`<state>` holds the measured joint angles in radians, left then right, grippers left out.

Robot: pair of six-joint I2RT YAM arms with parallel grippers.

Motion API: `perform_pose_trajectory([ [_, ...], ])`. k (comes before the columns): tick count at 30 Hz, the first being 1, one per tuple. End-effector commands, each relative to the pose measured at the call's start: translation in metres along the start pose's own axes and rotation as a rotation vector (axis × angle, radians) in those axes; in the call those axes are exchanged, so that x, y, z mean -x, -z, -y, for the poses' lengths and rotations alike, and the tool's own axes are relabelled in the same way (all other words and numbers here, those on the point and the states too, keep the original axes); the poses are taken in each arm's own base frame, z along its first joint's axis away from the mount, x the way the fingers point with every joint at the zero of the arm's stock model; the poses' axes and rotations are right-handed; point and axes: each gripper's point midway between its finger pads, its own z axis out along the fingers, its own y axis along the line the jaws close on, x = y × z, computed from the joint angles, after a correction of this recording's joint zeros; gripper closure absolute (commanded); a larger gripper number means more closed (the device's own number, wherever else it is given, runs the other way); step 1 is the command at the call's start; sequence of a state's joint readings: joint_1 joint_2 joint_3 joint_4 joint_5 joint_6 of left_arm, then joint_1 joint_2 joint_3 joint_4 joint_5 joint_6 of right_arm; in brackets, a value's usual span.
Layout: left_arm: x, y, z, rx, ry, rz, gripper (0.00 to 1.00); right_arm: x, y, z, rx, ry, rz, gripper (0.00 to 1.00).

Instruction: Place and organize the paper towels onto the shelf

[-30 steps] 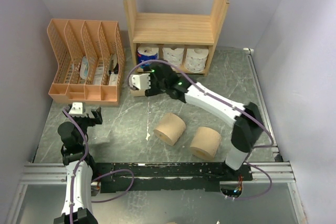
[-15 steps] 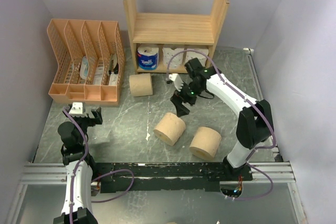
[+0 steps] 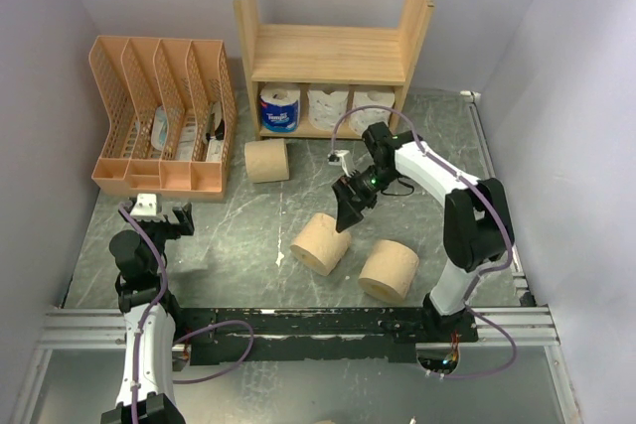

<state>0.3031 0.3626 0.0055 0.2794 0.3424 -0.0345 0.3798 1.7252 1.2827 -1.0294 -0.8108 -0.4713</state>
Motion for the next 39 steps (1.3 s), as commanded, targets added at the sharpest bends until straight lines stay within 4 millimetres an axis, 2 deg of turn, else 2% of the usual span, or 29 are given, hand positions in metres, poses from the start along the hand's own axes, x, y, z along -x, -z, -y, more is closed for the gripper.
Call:
perform_pose_trajectory([
  [1, -0.032, 0.004, 0.002, -0.005, 0.016, -0.051, 0.0, 0.008, -0.008, 0.002, 0.049, -0.016, 0.017, 0.1],
  [4, -0.032, 0.004, 0.002, -0.005, 0.016, -0.05, 0.0, 0.011, -0.011, 0.01, 0.023, -0.008, 0.016, 0.11],
  [8, -0.032, 0.004, 0.002, -0.005, 0.015, -0.049, 0.0, 0.019, -0.013, 0.013, 0.019, -0.002, 0.024, 0.18],
  [12, -0.032, 0.004, 0.002, -0.002, 0.016, -0.05, 0.0, 0.022, -0.019, 0.004, 0.017, 0.027, 0.011, 0.26],
  [16, -0.032, 0.004, 0.002, -0.004, 0.016, -0.051, 0.0, 0.02, -0.026, -0.01, 0.016, 0.072, -0.012, 0.26],
  [19, -0.032, 0.004, 0.002, -0.004, 0.016, -0.05, 0.0, 0.016, -0.029, -0.009, 0.002, 0.075, -0.027, 0.27],
  [21, -0.032, 0.004, 0.002, -0.003, 0.016, -0.049, 0.0, 0.015, -0.031, -0.007, 0.002, 0.071, -0.031, 0.34],
  [27, -0.032, 0.005, 0.002, -0.004, 0.016, -0.05, 0.0, 0.015, -0.035, -0.006, 0.024, 0.052, -0.044, 0.63],
  [29, -0.031, 0.004, 0.002, -0.005, 0.015, -0.048, 0.0, 0.014, -0.034, -0.009, 0.043, 0.05, -0.052, 0.75],
  [31, -0.032, 0.004, 0.002, -0.005, 0.016, -0.049, 0.0, 0.016, -0.029, -0.018, 0.079, 0.069, -0.055, 0.99],
  [35, -0.032, 0.005, 0.002, -0.005, 0.016, -0.05, 0.0, 0.019, -0.015, -0.04, 0.142, 0.126, -0.048, 1.0],
  [39, -0.032, 0.004, 0.002, -0.006, 0.017, -0.049, 0.0, 0.027, -0.003, -0.072, 0.128, 0.272, -0.048, 1.0],
])
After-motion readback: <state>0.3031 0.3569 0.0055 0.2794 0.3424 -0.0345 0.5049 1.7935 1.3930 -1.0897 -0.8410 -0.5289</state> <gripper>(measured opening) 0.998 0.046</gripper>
